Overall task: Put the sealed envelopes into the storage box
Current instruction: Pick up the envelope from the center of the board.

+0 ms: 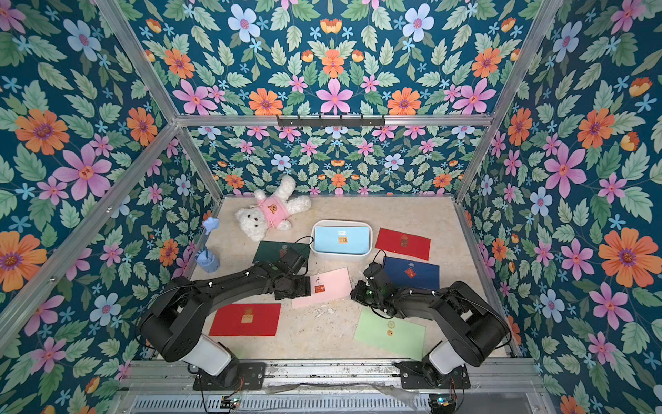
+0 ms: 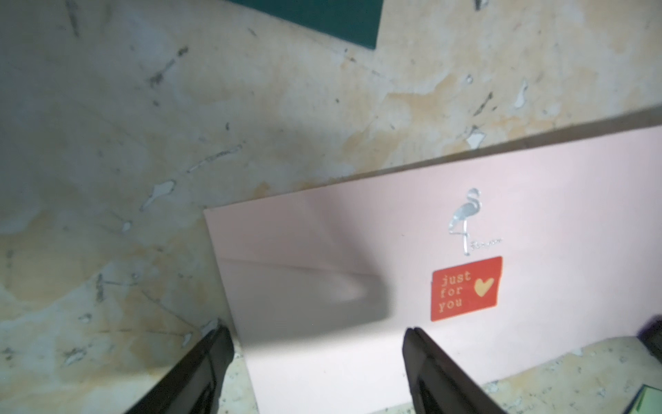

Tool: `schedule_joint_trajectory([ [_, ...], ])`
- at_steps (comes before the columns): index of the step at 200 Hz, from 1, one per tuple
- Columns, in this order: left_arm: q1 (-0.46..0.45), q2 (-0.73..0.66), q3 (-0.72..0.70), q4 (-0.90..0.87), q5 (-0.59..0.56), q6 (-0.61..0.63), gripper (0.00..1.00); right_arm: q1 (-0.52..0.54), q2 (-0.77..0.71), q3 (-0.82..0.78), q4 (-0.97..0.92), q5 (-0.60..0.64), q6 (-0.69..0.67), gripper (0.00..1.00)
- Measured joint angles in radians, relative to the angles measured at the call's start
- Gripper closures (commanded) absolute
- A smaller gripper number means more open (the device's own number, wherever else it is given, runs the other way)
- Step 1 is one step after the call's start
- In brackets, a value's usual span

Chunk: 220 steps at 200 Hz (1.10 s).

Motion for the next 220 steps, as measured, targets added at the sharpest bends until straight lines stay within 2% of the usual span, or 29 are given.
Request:
schedule_joint_trajectory([
  [23, 0.000, 0.007, 0.037, -0.036, 0.007, 0.004, 0.12, 0.000, -0.027, 0.005, -0.013, 0.014, -0.001, 1.00],
  [49, 0.002, -0.010, 0.129, -0.072, 0.013, 0.065, 0.10, -0.001, -0.080, 0.048, -0.078, 0.033, -0.044, 1.00],
  [77, 0.008, -0.047, 0.238, -0.089, -0.011, 0.208, 0.10, -0.001, -0.143, 0.105, -0.189, 0.076, -0.130, 1.00],
  [109, 0.028, -0.061, 0.287, -0.113, 0.014, 0.425, 0.10, 0.000, -0.204, 0.157, -0.324, 0.110, -0.251, 1.00],
  [153, 0.056, -0.082, 0.252, -0.087, 0.160, 0.705, 0.11, 0.000, -0.293, 0.206, -0.447, 0.147, -0.417, 1.00],
  [196, 0.135, -0.063, 0.200, -0.003, 0.349, 0.878, 0.17, -0.001, -0.327, 0.257, -0.510, 0.148, -0.545, 1.00],
  [220, 0.161, -0.042, 0.187, 0.055, 0.444, 0.954, 0.15, -0.001, -0.338, 0.264, -0.528, 0.145, -0.600, 1.00],
])
